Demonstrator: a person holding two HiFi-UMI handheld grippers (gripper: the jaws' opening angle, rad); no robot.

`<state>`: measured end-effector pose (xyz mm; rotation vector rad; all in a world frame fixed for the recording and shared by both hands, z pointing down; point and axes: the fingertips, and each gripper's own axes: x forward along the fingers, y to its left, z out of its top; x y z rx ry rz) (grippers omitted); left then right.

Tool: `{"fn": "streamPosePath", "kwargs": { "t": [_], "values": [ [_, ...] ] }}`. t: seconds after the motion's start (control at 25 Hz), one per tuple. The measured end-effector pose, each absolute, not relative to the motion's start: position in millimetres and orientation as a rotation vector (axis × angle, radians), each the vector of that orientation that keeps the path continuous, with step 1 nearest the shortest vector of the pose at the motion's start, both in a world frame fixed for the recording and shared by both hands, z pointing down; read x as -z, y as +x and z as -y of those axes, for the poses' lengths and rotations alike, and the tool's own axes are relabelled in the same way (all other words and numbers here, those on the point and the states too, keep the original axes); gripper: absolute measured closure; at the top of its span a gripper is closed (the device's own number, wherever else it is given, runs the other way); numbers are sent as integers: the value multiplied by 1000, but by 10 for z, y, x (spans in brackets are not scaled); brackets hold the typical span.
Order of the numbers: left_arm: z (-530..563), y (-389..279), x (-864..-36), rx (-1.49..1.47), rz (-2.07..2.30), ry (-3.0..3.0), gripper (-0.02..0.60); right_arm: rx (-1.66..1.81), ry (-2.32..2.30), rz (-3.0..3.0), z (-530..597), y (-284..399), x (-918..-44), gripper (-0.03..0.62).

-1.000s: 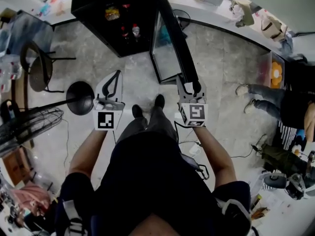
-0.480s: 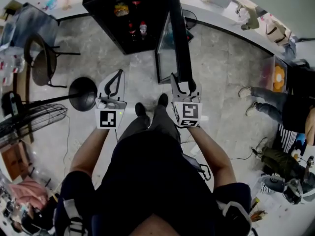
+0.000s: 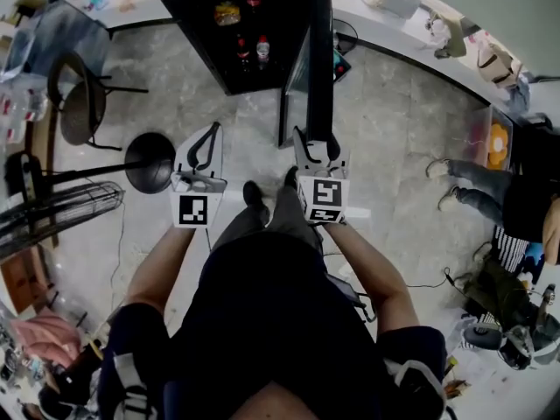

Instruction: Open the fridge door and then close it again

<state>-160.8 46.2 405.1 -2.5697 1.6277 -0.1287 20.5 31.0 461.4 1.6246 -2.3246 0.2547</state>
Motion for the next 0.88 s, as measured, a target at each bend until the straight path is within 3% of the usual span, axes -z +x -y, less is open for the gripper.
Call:
{"fn": "streamPosePath", "kwargs": {
  "t": [0.88],
  "values": [
    [-574, -1740, -4093, 138, -1699, -2561, 558, -258, 1608, 2319, -329, -8, -4615, 322]
  ]
}}
